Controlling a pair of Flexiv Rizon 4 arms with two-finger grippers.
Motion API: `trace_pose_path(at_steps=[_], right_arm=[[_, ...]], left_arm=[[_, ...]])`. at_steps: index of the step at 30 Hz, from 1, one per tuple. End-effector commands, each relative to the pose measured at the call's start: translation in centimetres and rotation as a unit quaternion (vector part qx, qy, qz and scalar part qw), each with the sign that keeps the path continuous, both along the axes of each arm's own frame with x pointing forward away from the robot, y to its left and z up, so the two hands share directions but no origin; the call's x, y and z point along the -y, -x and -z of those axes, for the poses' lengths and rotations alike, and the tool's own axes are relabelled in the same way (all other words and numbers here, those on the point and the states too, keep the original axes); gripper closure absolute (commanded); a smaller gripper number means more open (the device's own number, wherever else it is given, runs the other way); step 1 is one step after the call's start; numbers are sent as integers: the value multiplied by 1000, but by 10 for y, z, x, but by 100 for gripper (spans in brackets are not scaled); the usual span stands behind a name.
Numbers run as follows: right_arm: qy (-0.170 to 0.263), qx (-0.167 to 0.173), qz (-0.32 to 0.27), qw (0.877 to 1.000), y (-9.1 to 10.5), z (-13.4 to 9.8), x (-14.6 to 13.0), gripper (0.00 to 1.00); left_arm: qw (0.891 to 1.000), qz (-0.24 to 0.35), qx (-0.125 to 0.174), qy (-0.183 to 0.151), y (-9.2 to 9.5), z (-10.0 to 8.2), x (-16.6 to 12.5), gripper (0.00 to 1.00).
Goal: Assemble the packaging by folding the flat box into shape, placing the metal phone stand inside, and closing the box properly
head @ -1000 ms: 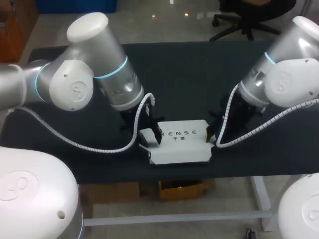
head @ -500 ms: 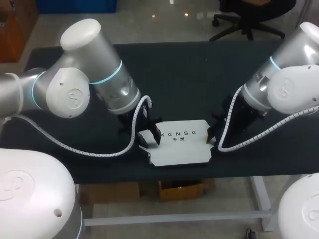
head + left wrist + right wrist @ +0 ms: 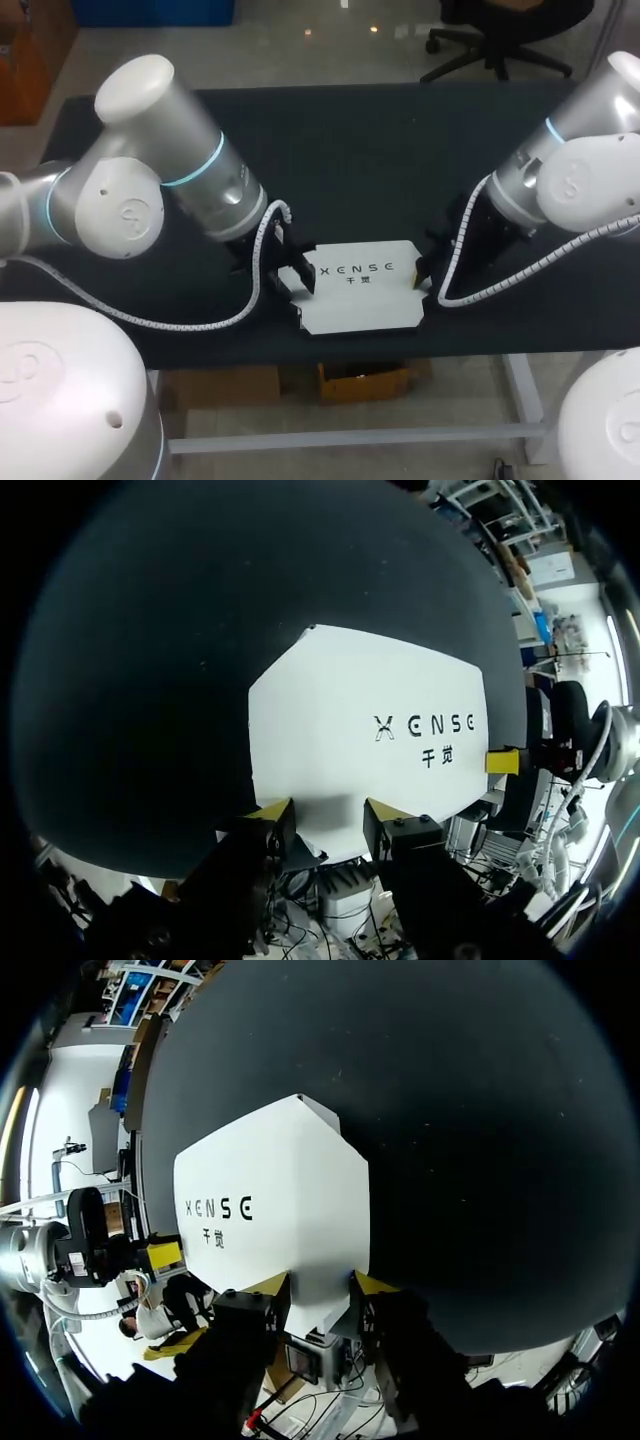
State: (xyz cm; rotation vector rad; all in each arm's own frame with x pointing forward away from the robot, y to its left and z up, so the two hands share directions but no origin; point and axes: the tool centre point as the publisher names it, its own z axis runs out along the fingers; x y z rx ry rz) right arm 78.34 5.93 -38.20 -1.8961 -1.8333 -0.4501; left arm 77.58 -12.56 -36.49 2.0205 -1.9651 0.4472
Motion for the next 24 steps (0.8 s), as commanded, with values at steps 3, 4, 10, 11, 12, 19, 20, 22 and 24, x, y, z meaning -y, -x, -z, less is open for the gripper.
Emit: trace_pose_path(at_steps=[3, 4, 10, 11, 12, 19, 20, 22, 24], right_arm=[[-9, 1, -1, 1000, -2, 4, -1, 63], [-10, 1, -2, 1000, -2, 5, -1, 63], [-21, 3, -1, 1000, -1, 7, -3, 63], [-23, 4, 0, 1000, -1, 7, -3, 63], [-28, 4, 0, 1000, -1, 7, -3, 63], [-50, 9, 4, 999, -3, 6, -2, 64], [-54, 9, 5, 999, -3, 5, -2, 64], [-57, 9, 5, 998, -3, 5, -2, 64], [-59, 10, 7, 998, -2, 5, -2, 64]], left_arm=[[1000, 3, 5, 12, 1, 9, 2, 55], [1000, 3, 5, 13, 0, 10, 3, 55], [1000, 3, 9, 24, -1, 11, 5, 55], [1000, 3, 10, 27, -1, 11, 5, 55], [1000, 3, 10, 27, -1, 11, 5, 55], [999, -2, 10, 41, -1, 12, 7, 56], [999, -2, 10, 43, -1, 12, 7, 56], [999, -4, 9, 49, -1, 12, 7, 57], [999, -6, 9, 54, -1, 12, 8, 58]])
